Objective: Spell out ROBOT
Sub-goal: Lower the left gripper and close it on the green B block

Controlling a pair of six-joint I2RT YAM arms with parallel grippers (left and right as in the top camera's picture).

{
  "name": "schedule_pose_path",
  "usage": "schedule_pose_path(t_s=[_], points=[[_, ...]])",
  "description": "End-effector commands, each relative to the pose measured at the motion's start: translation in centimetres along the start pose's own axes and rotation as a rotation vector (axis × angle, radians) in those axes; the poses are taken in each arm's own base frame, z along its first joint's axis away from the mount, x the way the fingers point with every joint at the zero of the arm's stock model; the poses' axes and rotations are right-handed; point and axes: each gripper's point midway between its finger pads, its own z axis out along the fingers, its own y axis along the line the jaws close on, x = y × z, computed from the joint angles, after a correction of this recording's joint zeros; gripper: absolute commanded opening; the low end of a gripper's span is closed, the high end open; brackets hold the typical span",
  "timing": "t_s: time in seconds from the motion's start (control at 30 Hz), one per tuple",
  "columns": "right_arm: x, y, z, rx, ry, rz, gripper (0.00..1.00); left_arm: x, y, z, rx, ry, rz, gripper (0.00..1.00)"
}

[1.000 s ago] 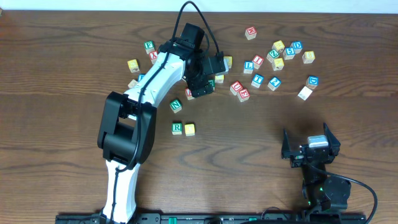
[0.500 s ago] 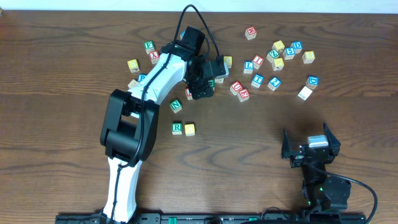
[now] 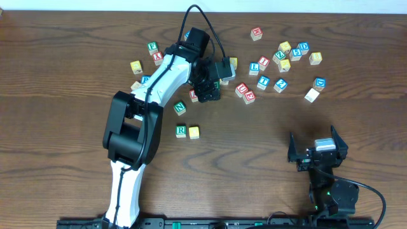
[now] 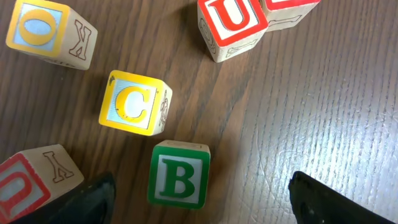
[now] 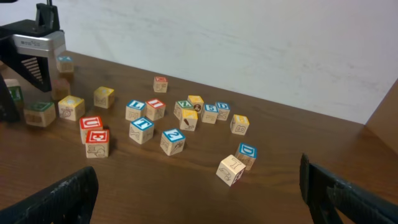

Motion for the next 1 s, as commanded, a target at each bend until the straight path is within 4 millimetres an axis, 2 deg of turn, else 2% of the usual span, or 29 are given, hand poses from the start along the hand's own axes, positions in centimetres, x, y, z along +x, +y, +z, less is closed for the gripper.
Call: schedule_pose_path(t_s=[0.0,0.4,0.63,0.8,0.87,0.97], points=[[0.1,-0.1,0.0,0.007,0.002,0.016,0.99,0.3,-0.3,1.3,0.035,-0.003,-0.019,0.87],[0.1,-0.1,0.0,0.007,0.002,0.016,0.99,0.3,-0.3,1.4,0.037,-0.002,-0.027,0.87],[0.1,-0.1,0.0,0.007,0.002,0.016,0.99,1.0,-0.5,2.4,0.055,0.012,-0.045,0.87],[0.1,-0.1,0.0,0.007,0.002,0.016,0.99,0.8,-0.3,2.4,0.045,0.005,-0.039,0.88],[0.1,-0.1,0.0,0.007,0.002,0.016,0.99,0.8,-0.2,2.4,0.044,0.004,-0.039,0.86],[0.1,-0.1,0.0,0.007,0.002,0.016,0.99,0.9,-0.3,2.4,0.046,0.005,-0.040,0.77]])
